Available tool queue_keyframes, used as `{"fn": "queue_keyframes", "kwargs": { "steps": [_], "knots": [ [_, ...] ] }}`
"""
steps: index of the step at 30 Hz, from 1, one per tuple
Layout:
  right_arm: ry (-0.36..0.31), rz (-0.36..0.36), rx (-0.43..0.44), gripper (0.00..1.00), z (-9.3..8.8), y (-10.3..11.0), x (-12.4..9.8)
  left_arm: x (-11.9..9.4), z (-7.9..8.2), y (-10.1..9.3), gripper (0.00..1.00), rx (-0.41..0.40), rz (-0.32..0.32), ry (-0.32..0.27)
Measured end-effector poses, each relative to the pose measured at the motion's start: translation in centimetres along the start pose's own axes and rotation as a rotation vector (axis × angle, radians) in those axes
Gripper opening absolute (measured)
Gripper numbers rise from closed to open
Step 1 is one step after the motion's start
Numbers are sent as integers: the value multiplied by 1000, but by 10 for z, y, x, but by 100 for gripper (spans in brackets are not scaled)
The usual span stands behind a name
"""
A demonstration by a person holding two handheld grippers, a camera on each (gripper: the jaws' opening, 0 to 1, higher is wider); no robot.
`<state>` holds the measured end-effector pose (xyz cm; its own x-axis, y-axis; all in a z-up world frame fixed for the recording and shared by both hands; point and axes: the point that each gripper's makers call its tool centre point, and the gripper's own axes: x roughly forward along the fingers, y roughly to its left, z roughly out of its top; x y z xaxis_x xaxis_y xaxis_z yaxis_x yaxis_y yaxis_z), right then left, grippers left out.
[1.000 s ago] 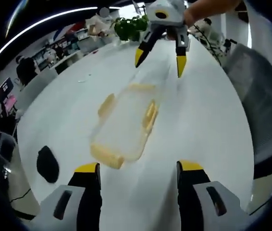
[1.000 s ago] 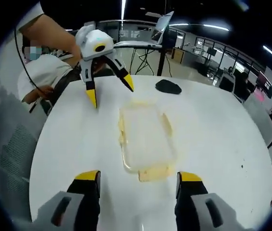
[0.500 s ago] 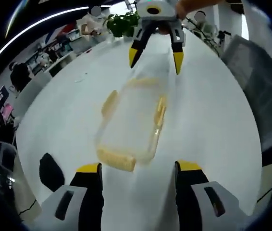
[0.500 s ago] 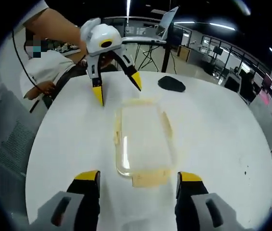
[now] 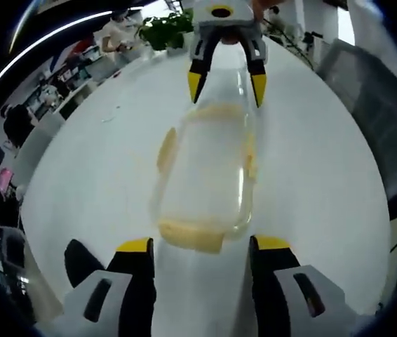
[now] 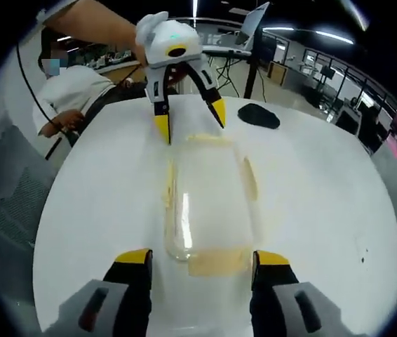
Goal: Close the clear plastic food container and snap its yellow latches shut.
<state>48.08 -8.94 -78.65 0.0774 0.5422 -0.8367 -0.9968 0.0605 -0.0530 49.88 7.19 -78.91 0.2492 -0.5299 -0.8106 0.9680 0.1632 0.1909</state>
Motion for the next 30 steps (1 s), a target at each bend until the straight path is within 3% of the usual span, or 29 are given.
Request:
{"fn": "queue_keyframes", "kwargs": {
  "steps": [12,17,22,27,30],
  "knots": [
    [83,10,-62,53,-12,-4,6,8,0,7,51,26,-45,13],
    [83,18,-35,52,-12,-7,8,12,5,8,49,50,-77,18],
    [89,18,-36,50,-11,-11,8,13,7,4,37,71,-118,27],
    [108,23,-81,48,-13,-12,7,13,9,3,37,72,-123,25],
    [101,19,-64,48,-13,-15,6,12,8,3,37,70,-120,19]
  ]
}}
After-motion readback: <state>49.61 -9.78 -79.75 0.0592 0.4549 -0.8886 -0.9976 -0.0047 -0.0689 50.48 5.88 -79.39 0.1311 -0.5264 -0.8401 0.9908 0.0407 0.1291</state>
